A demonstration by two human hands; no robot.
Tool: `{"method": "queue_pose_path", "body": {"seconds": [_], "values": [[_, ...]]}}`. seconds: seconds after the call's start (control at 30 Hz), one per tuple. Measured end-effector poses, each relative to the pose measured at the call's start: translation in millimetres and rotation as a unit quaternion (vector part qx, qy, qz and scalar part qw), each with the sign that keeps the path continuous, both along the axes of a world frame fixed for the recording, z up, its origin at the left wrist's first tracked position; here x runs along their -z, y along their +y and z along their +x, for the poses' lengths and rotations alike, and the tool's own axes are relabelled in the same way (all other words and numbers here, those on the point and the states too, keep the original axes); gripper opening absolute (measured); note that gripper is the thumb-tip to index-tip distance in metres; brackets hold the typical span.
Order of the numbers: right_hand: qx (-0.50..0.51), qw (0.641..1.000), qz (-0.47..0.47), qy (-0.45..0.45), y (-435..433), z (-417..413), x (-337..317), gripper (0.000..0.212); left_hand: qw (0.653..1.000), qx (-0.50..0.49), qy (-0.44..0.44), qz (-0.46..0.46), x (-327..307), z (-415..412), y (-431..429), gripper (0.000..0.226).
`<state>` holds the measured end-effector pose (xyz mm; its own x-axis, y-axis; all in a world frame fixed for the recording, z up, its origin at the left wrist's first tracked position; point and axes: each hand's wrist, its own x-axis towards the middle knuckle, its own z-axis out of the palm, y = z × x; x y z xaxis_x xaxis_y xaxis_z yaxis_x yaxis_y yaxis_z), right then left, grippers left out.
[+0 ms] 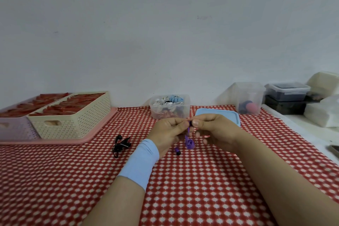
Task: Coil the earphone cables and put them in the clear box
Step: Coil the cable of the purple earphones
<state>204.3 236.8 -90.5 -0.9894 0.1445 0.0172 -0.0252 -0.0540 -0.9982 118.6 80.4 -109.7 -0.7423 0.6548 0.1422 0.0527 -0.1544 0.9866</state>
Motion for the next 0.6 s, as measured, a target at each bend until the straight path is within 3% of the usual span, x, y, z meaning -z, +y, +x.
{"method": "queue_pose_path", "body": {"seconds": [0.23, 0.47, 0.6], "values": [[-0.004, 1.0, -0.02, 0.004, 1.8, -1.7, 0.8, 0.015, 0.997, 0.032, -0.036, 0.056, -1.6, 3.7, 4.3, 0.018], [0.023, 0.998, 0.056, -0.007, 3.6, 2.3, -1.9, 0.011, 1.0, 0.015, 0.001, 0.001, -0.9, 4.4, 2.4, 0.016], [0.019, 0.999, 0.002, -0.032, 4.6, 1.0, -1.0, 0.014, 1.0, -0.001, 0.016, -0.011, 0.7, 3.2, 2.4, 0.013]]}}
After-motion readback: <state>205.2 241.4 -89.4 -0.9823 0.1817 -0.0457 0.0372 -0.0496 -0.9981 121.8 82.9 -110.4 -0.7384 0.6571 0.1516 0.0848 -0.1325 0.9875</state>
